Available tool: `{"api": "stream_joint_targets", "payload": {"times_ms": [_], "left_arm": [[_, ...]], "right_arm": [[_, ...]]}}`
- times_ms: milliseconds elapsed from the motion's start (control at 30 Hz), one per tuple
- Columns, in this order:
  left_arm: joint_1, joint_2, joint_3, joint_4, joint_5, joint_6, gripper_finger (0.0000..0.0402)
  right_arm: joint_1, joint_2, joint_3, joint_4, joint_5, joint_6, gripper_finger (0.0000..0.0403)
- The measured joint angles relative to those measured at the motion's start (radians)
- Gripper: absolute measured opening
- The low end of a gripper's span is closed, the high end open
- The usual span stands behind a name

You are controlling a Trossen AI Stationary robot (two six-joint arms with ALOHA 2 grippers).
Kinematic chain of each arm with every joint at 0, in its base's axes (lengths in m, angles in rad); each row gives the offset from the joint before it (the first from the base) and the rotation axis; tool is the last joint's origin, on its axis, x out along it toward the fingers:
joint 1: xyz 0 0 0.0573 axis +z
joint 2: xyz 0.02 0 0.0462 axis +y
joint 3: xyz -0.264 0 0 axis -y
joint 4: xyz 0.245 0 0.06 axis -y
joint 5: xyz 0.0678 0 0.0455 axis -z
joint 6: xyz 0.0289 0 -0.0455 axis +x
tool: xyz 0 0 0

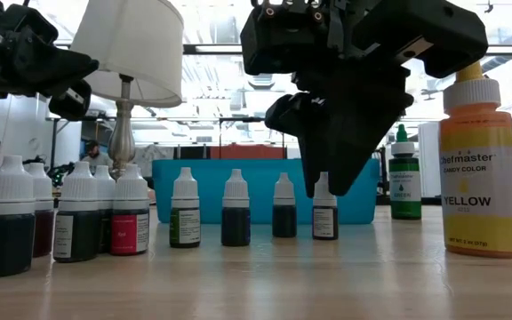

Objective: Pick & Place food coloring
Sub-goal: Put the right small red food coloring bottle into the blue bin

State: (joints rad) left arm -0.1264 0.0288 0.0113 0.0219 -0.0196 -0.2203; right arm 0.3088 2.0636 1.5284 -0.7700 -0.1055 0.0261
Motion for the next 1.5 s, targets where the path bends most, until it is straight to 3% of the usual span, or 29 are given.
{"api": "stream_joint_targets", "payload": {"times_ms": [600, 1500], "left_arm": [[0.0, 0.0, 0.0, 0.0, 0.0, 0.0, 0.0], [0.0, 0.0, 0.0, 0.0, 0.0, 0.0, 0.0]], "right_arm": [[-0.002, 0.0, 0.0, 0.003, 0.002, -0.001, 0.0054], [-0.003, -0.024, 0.003, -0.02, 0.002, -0.002, 0.0054]]}}
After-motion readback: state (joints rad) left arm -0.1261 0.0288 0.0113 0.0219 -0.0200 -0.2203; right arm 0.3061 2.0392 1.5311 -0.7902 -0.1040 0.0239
